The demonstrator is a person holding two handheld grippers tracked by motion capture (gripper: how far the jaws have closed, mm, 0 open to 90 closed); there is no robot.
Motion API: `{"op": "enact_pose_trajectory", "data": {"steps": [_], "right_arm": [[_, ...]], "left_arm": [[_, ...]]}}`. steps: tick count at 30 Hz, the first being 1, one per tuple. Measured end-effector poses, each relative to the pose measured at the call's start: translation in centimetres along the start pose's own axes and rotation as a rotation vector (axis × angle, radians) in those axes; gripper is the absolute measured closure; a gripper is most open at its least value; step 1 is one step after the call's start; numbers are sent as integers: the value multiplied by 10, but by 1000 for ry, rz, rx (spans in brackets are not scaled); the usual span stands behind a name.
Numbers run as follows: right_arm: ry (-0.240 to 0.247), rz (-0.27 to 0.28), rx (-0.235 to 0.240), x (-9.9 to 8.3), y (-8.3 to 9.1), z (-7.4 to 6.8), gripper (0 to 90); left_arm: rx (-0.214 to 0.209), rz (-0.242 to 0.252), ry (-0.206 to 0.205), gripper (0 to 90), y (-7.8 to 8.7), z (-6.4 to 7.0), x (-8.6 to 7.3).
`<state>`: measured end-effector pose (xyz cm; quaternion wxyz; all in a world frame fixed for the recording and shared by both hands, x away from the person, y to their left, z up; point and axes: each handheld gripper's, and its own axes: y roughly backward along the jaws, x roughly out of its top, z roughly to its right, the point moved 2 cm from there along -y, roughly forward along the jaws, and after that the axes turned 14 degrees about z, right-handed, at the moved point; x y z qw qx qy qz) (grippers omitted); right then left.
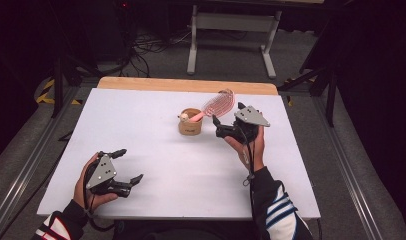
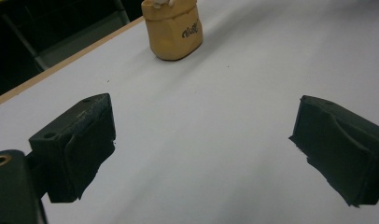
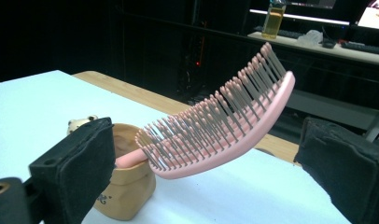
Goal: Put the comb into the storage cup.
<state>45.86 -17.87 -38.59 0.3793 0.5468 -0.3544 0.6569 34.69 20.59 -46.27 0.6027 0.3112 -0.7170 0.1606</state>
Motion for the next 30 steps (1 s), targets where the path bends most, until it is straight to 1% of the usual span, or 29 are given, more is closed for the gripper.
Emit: {"op": "enact_pose_trajectory", "data": {"steps": [2, 4, 6, 10, 13, 14, 17, 22, 24, 25, 30], "right_arm": [[11, 7, 5, 2, 2, -1, 48], [11, 10, 17, 4, 5, -3, 48], [18, 12, 21, 5, 7, -3, 48], [15, 12, 30, 7, 9, -4, 48], [30, 11, 40, 8, 12, -6, 51], [31, 18, 48, 9, 14, -7, 53], [33, 18, 54, 10, 15, -9, 55], [39, 19, 95, 13, 20, -14, 67], [41, 17, 100, 13, 21, -15, 65], [47, 17, 117, 14, 24, -18, 65], [66, 19, 137, 15, 29, -23, 72]], "left_arm": [[0, 2, 1, 71, 1, 0, 0], [1, 4, 4, 71, 1, 0, 0], [-1, 3, 3, 71, 0, 0, 0], [-3, 3, 2, 71, 0, 0, 0], [-2, 2, 3, 71, 0, 0, 0], [0, 2, 2, 71, 0, 0, 0], [-1, -1, 2, 70, 0, -1, 0], [-6, -3, 3, 68, -1, 0, 0], [-7, -2, 1, 67, -1, 1, 0], [-4, -2, 0, 66, -1, 0, 0], [-2, -1, 5, 66, 0, 0, 0]]}}
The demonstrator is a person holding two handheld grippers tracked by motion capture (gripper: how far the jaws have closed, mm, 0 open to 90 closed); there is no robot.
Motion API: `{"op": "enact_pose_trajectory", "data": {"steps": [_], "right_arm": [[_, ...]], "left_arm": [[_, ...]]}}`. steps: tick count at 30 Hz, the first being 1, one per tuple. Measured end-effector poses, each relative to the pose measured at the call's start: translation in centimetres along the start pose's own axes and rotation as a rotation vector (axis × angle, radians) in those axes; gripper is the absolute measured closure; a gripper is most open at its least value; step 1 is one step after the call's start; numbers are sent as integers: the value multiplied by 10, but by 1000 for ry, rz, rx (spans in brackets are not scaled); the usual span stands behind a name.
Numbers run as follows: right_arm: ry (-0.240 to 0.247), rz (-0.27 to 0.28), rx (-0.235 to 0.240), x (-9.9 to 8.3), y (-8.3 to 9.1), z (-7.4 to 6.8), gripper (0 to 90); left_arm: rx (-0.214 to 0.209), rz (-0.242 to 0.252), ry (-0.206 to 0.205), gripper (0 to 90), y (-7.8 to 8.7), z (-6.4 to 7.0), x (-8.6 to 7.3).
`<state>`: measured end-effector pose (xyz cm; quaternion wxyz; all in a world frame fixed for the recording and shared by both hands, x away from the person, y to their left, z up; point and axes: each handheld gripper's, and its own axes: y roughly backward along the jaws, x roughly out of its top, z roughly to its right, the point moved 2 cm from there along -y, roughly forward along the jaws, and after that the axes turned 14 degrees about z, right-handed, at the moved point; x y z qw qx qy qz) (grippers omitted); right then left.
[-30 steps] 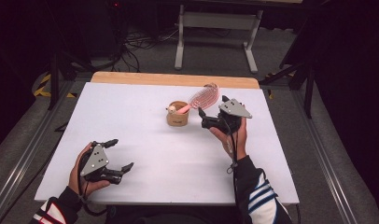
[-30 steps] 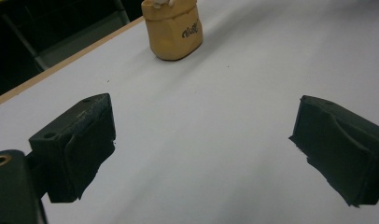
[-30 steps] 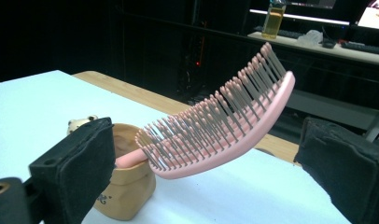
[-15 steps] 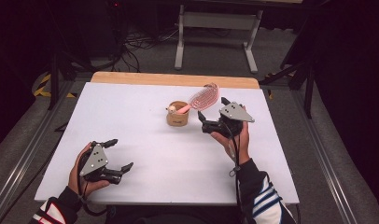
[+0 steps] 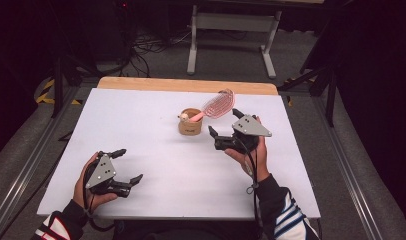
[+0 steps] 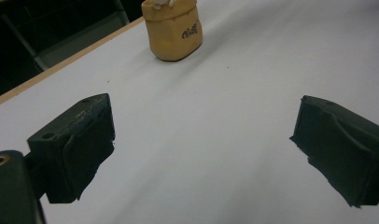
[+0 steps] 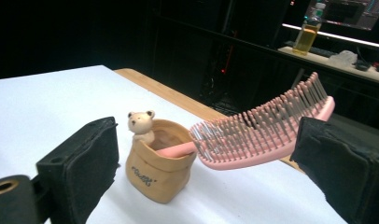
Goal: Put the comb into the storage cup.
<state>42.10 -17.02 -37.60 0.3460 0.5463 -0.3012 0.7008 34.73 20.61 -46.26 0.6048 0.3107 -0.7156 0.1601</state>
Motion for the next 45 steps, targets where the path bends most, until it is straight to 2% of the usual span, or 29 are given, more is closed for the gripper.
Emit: {"op": "enact_pose_trajectory", "data": {"steps": [6, 16, 19, 24, 45], "right_arm": [[13, 5, 29, 2, 6, -6, 67], [27, 6, 46, 2, 13, -11, 65], [48, 10, 54, 1, 16, -14, 70], [56, 6, 67, 0, 20, -16, 68], [127, -3, 66, -8, 40, -18, 65]], "left_arm": [[-2, -4, -4, 66, -1, 0, 0], [-3, -2, -3, 65, -1, 0, 0], [-3, -3, -3, 65, -1, 0, 0], [-4, -6, -7, 65, -1, 1, -1], [-7, -10, -1, 63, -2, 2, -2]]}}
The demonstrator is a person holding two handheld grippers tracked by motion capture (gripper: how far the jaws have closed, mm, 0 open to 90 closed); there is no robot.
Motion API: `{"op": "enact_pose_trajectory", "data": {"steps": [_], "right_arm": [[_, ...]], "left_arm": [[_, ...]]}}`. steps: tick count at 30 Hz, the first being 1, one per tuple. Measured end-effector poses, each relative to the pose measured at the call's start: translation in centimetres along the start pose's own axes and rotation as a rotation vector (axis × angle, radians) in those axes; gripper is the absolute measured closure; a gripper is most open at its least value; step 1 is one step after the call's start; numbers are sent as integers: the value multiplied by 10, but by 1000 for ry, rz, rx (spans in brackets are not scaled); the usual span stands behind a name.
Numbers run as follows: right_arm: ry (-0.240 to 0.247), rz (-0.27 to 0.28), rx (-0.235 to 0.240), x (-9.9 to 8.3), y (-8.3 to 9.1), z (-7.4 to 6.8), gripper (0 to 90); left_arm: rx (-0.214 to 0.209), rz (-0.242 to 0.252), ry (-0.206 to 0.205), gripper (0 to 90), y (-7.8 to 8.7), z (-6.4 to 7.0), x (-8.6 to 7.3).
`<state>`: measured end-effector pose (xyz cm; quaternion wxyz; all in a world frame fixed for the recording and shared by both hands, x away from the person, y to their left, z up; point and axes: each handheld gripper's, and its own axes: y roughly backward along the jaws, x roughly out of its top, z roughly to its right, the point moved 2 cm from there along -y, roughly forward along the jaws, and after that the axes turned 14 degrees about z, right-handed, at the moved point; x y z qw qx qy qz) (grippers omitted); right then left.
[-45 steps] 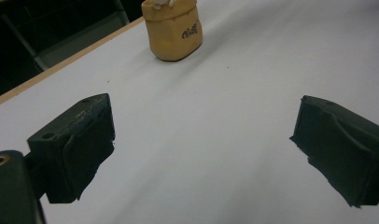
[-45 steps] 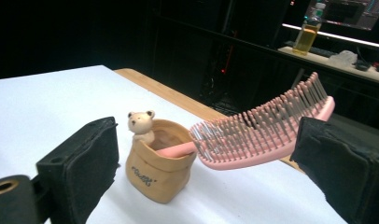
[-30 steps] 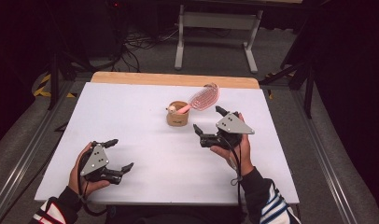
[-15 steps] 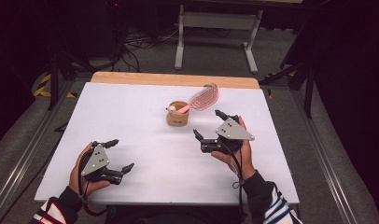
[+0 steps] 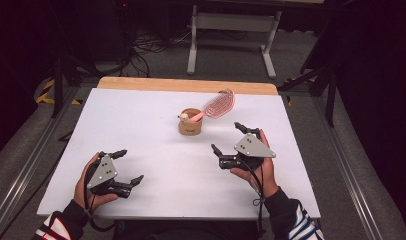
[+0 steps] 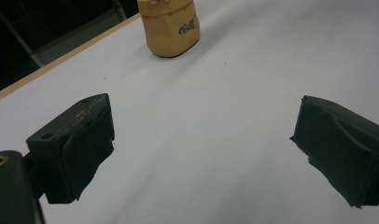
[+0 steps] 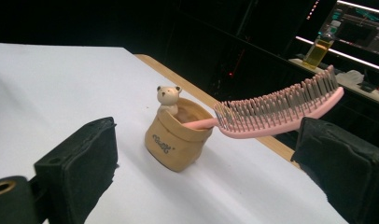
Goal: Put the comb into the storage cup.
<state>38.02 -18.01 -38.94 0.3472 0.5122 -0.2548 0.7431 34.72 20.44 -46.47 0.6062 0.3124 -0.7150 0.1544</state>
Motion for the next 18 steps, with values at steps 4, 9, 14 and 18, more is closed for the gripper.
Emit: {"op": "enact_pose_trajectory", "data": {"steps": [4, 9, 14, 18], "right_arm": [[2, -4, 6, -2, 4, 0, 65], [13, -13, 12, -6, 10, 0, 65], [31, -16, 12, -8, 13, -1, 65], [44, -25, 15, -12, 18, -1, 65]], "left_arm": [[0, -1, -1, 63, 0, 0, 0], [-5, -5, -1, 63, -1, 0, -1], [-4, -10, 0, 64, -1, 0, -1], [-8, -12, -1, 63, -1, 0, -1]]}}
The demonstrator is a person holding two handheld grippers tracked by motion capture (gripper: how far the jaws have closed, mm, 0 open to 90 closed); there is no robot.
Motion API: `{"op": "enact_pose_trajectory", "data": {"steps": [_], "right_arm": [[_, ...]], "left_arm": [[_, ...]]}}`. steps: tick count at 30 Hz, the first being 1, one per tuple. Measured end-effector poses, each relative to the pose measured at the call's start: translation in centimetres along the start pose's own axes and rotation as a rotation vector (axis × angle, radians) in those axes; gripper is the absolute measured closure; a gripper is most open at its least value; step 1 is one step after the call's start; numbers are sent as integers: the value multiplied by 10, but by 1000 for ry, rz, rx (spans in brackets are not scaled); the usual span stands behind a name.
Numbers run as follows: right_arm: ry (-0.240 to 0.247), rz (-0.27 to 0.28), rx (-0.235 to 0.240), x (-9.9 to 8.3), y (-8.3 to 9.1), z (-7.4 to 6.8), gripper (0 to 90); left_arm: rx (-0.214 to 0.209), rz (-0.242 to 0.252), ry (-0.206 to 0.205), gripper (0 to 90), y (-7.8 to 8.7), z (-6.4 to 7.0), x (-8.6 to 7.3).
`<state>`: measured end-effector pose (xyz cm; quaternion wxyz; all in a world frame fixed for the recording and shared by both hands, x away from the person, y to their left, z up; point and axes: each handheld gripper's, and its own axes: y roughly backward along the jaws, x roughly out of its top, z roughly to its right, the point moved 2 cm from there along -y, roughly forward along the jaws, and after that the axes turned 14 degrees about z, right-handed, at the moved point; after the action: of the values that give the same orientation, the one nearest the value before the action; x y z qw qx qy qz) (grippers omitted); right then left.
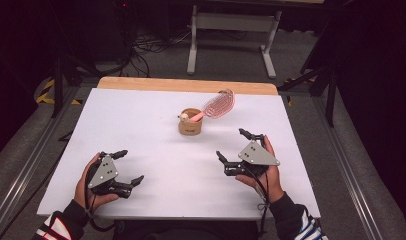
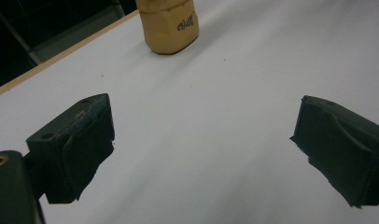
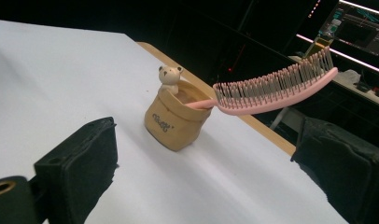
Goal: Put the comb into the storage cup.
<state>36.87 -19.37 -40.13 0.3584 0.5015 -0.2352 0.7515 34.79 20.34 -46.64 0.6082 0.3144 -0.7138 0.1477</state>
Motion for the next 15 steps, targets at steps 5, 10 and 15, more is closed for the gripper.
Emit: {"op": "enact_pose_trajectory", "data": {"steps": [5, 10, 15], "right_arm": [[14, -9, 0, -5, 4, 0, 65], [29, -20, 0, -11, 8, 1, 63], [25, -26, 1, -17, 13, 2, 63]], "left_arm": [[1, 0, -1, 63, 0, 0, 0], [0, 0, 1, 63, 0, 0, 0], [1, 0, -1, 63, 0, 0, 0]]}}
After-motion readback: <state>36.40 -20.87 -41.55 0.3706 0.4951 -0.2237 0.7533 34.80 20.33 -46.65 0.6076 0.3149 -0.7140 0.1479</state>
